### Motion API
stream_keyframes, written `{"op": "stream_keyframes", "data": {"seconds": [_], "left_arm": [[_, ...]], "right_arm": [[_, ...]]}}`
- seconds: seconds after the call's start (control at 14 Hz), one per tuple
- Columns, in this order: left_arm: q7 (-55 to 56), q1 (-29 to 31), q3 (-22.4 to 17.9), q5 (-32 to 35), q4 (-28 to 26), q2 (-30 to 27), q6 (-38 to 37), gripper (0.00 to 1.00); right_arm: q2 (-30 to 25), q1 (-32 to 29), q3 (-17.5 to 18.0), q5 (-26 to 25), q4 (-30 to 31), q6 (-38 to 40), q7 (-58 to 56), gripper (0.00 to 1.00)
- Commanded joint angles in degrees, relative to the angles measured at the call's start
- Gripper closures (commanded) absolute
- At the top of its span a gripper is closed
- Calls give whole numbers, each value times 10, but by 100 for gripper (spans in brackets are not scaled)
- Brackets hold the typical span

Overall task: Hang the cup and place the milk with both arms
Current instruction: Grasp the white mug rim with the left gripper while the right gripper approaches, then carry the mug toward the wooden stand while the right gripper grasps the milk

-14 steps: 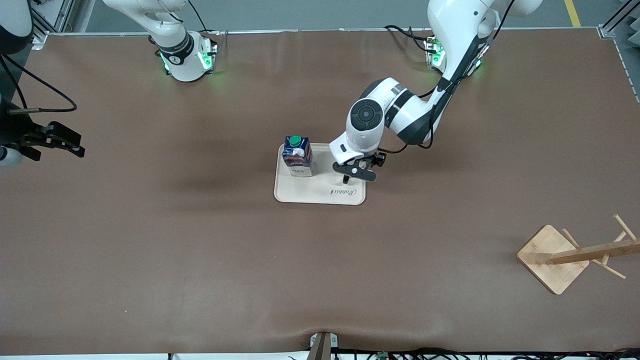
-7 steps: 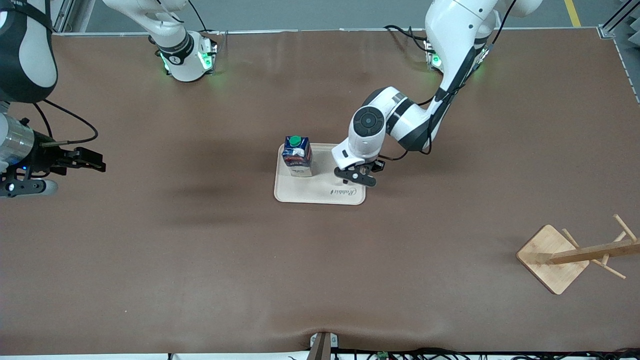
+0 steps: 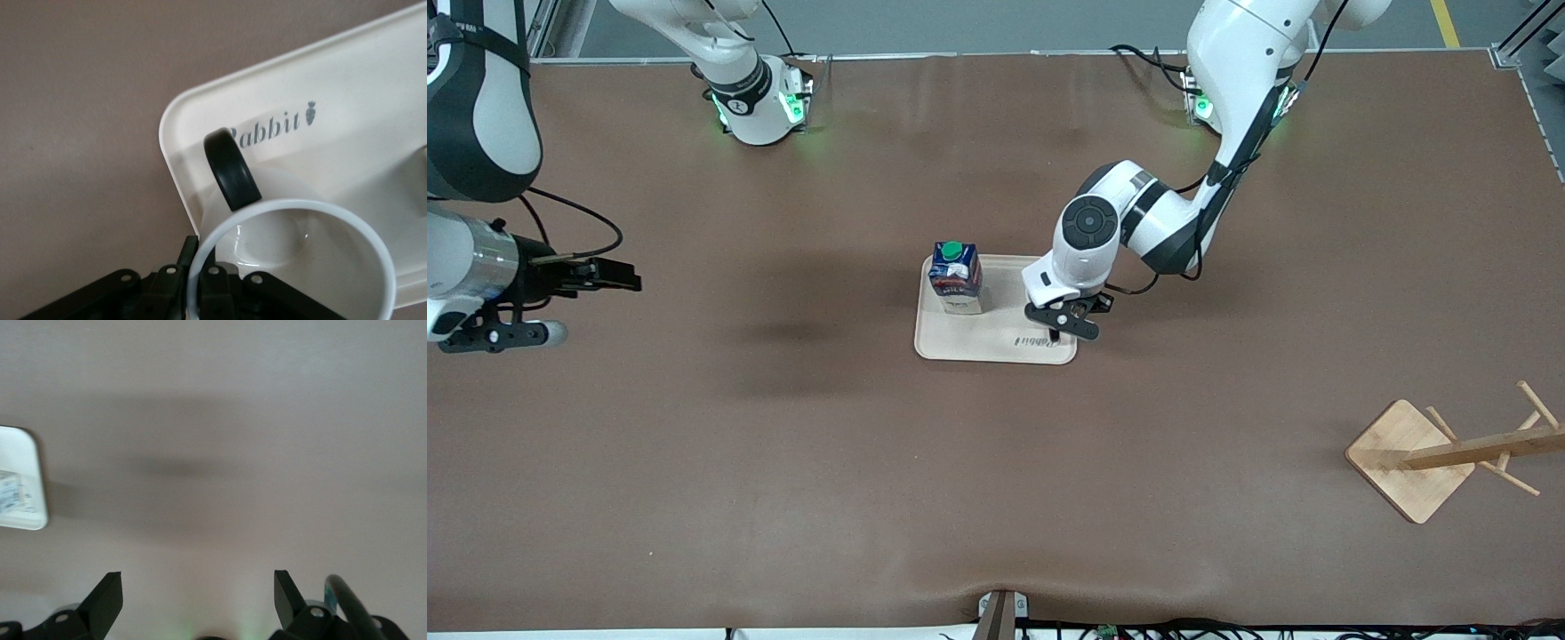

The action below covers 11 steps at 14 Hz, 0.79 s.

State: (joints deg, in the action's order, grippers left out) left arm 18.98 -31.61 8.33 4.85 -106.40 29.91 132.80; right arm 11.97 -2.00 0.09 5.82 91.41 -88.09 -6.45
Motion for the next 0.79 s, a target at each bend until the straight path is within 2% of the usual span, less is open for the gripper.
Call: {"op": "stream_keyframes", "data": {"seconds": [0.0,0.14,0.57,0.71], "left_arm": [[-30,18,0,10,14,-31,-17,100],[-32,31,0,10,27,-52,-41,100],[-56,113,0,7,80,-125,-152,100],[-90,174,5,7,81,-151,-163,100]], "right_arm": [[14,2,0,24,-11,12,0,0],[15,32,0,23,-10,11,15,0],[19,167,0,24,-11,-15,183,0],[28,216,0,24,-7,-39,272,0]]}}
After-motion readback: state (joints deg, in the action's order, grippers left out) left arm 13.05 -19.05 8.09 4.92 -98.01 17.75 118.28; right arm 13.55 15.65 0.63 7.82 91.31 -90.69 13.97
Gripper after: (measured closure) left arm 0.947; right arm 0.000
